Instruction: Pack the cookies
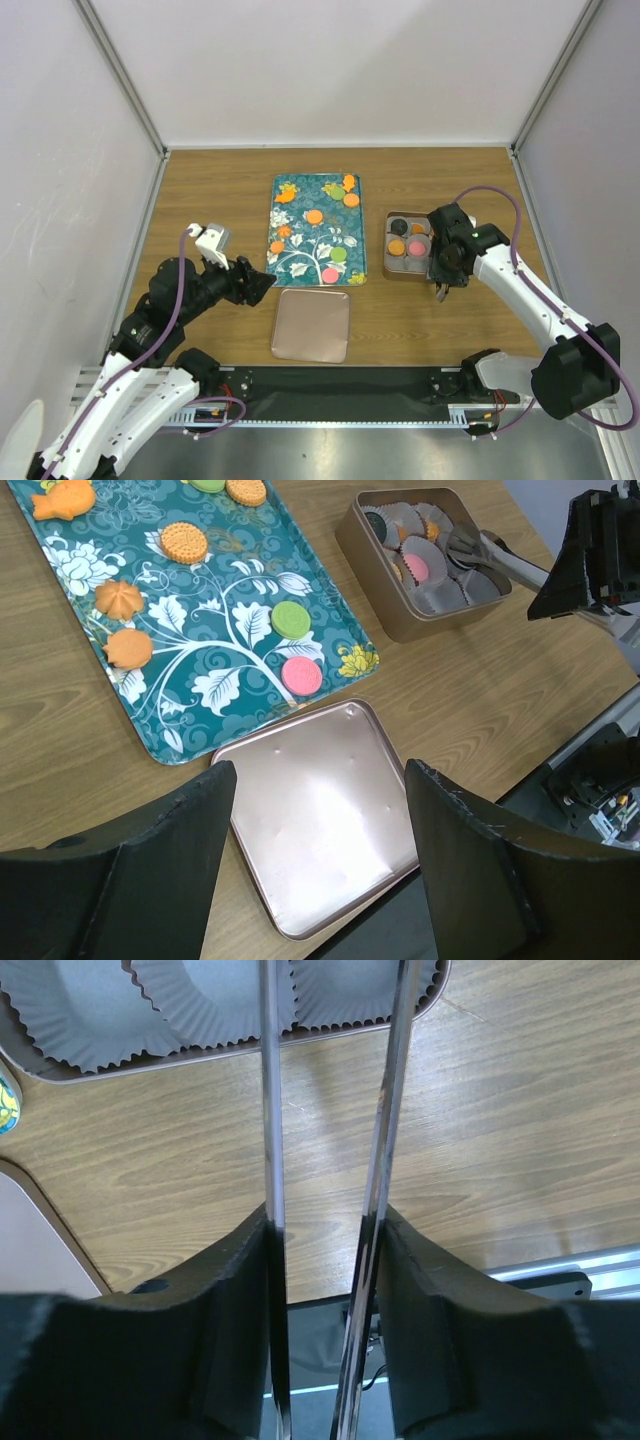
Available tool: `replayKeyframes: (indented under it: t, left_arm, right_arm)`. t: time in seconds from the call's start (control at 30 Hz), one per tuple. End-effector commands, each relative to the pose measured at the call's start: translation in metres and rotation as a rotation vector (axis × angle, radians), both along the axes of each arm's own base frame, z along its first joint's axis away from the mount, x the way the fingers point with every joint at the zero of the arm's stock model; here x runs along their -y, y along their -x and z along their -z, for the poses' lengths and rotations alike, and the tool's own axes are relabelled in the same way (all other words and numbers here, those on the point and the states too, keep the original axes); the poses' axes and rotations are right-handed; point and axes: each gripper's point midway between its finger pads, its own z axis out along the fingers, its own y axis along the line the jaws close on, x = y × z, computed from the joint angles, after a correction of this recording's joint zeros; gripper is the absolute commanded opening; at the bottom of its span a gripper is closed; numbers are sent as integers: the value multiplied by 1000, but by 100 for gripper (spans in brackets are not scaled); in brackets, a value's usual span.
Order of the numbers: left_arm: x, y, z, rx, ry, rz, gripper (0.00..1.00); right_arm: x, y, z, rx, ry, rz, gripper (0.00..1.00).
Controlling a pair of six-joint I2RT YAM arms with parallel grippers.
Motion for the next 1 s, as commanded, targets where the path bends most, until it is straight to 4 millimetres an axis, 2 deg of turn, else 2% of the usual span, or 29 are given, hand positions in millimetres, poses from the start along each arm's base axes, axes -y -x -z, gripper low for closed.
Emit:
replayKeyframes:
  t: [0.0, 0.3, 0.53, 0.83, 0.97]
  left_arm:
    - [1, -1, -6, 27, 11, -3, 75]
    - [1, -1, -6, 26, 10, -5, 75]
    - [1, -1, -5, 23, 8, -5, 75]
    - [0, -2, -5, 22, 7, -13, 75]
    - [0, -3, -4, 16, 2, -17, 75]
  right_arm:
    - [3, -10, -10, 58, 9, 7, 46]
    - [2, -11, -13, 63, 4, 1, 49]
    - [1, -13, -26, 95, -8, -5, 49]
    - [-4, -19, -58, 165, -40, -20, 48]
    - [-19, -24, -77, 208, -51, -60, 48]
